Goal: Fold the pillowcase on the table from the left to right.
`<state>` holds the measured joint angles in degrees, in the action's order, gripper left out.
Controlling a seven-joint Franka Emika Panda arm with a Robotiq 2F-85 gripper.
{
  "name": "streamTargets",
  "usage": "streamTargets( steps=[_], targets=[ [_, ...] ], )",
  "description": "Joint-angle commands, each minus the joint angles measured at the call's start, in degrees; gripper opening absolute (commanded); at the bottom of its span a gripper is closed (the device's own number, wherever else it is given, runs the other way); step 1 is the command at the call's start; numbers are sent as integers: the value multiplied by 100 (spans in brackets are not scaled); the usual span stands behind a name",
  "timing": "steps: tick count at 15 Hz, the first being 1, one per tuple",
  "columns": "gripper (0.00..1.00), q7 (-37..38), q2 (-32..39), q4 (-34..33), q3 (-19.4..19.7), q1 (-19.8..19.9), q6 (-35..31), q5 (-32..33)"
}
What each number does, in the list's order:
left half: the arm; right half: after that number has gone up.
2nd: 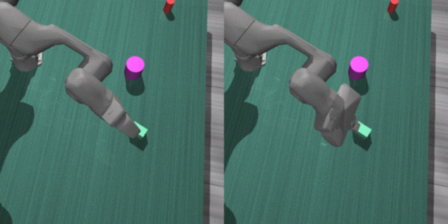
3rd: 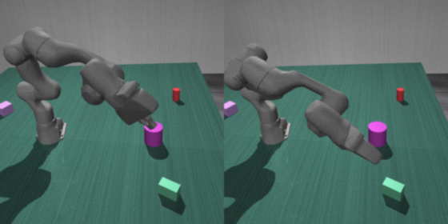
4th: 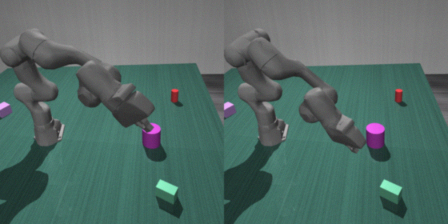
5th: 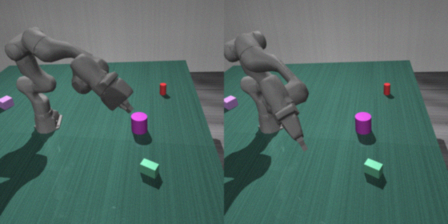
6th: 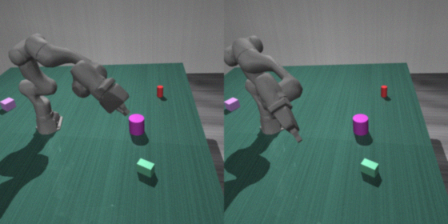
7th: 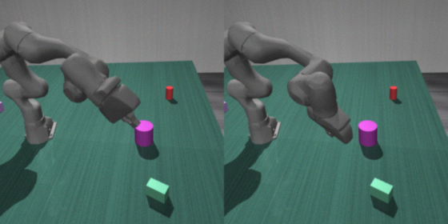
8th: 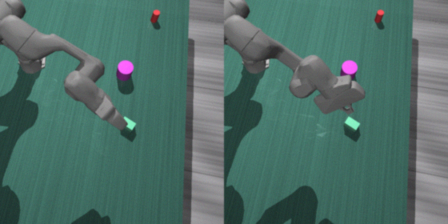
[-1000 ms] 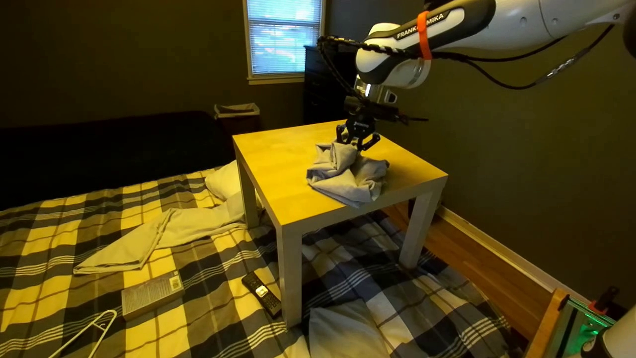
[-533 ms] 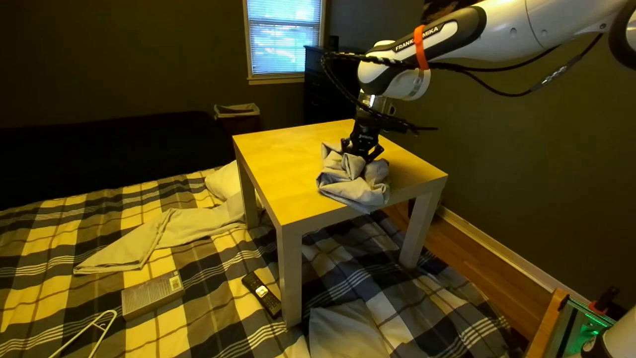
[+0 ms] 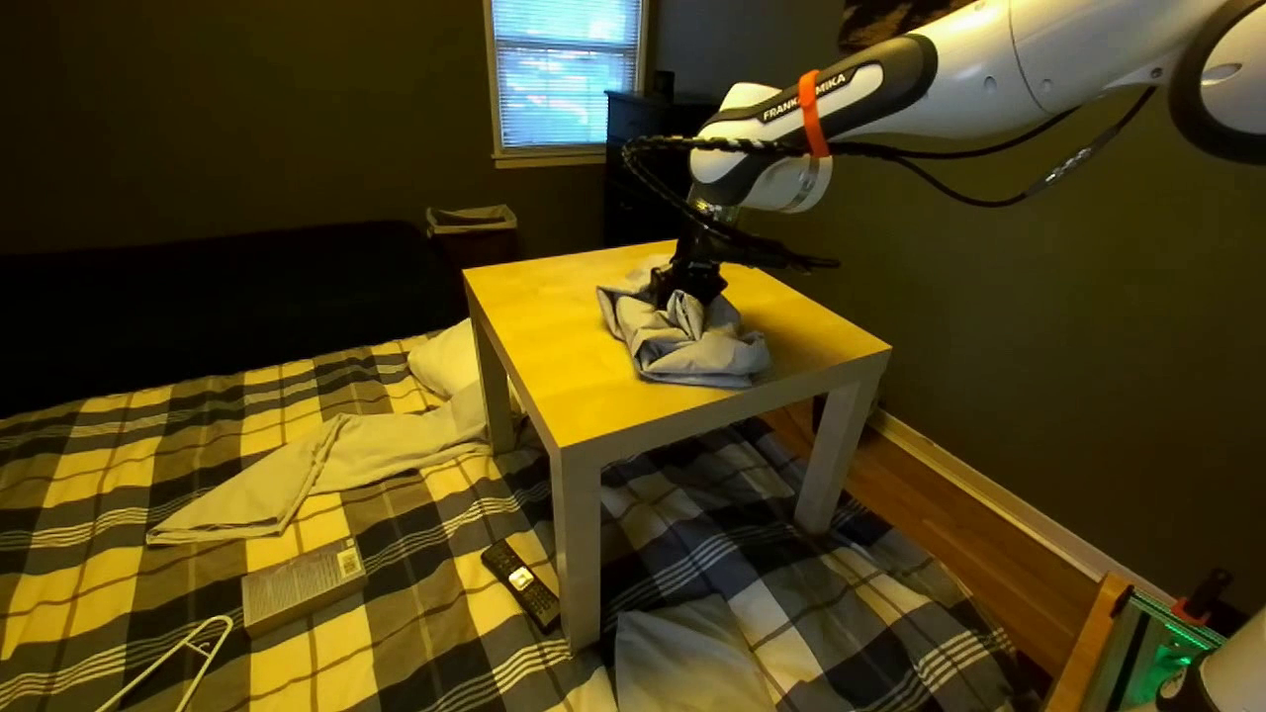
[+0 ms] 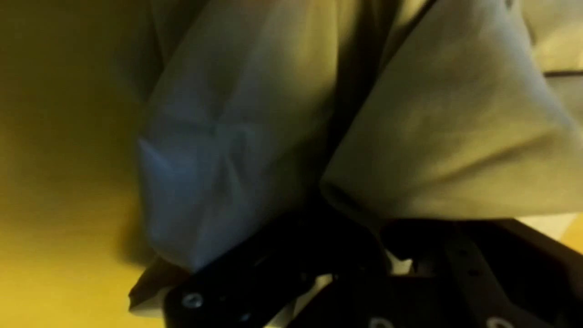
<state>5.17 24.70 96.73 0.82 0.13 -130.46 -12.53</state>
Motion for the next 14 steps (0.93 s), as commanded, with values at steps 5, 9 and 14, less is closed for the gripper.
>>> streamTargets(
  steps=[5,9,14],
  targets=[
    [2,-1156,1242,-1833,-275,-70,-249,864],
    [2,-1138,1204,-2482,-361,-77,654,843],
    [2,-517,959,-3117,-384,-2,2588,483]
  ],
)
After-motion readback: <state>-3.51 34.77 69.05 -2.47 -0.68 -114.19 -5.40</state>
